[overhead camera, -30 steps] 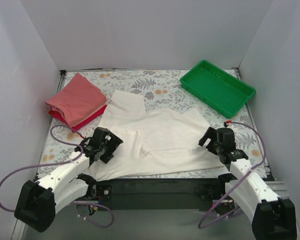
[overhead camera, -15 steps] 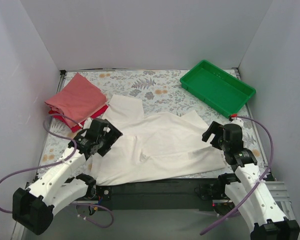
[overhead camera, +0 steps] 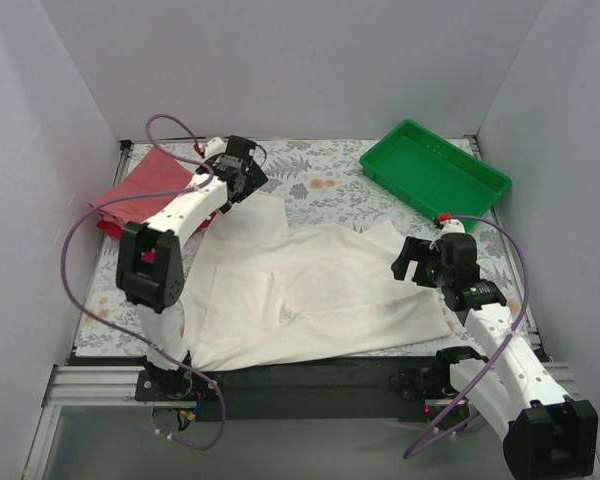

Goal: Fold and stack the t-shirts
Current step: Fold the tshirt

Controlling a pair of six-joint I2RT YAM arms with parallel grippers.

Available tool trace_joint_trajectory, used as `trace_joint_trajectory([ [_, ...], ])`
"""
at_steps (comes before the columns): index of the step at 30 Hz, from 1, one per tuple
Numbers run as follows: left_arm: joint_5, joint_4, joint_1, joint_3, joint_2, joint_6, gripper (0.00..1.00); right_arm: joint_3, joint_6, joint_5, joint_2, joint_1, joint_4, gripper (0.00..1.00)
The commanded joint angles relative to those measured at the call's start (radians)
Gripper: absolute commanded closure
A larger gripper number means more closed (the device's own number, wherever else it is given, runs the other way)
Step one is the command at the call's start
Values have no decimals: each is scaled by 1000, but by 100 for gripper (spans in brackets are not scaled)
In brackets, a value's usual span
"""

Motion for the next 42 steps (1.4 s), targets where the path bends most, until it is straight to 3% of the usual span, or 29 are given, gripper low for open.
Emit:
trace_joint_trajectory([
  [1,-67,-99,47,225,166,101,6,-9,-55,-22,-12,-2,42,2],
  [11,27,-202,159,644,548,190,20,-20,-69,-39,-25,-3,68,2],
  [15,30,-188,162,652,584,212,22,-23,-71,-42,-14,-3,73,2],
  [20,31,-177,163,620,595,218,36,-23,-74,-39,-11,-3,74,2],
  [25,53,-174,163,589,611,218,43,-24,-72,-39,-9,-3,76,2],
  [33,31,-205,163,610,645,222,45,-26,-75,-40,-6,-2,77,2],
  [36,42,-213,163,621,660,228,51,-24,-75,-39,-6,-3,77,2],
  [42,90,-216,162,644,685,271,80,-24,-75,-34,-2,-3,80,2],
])
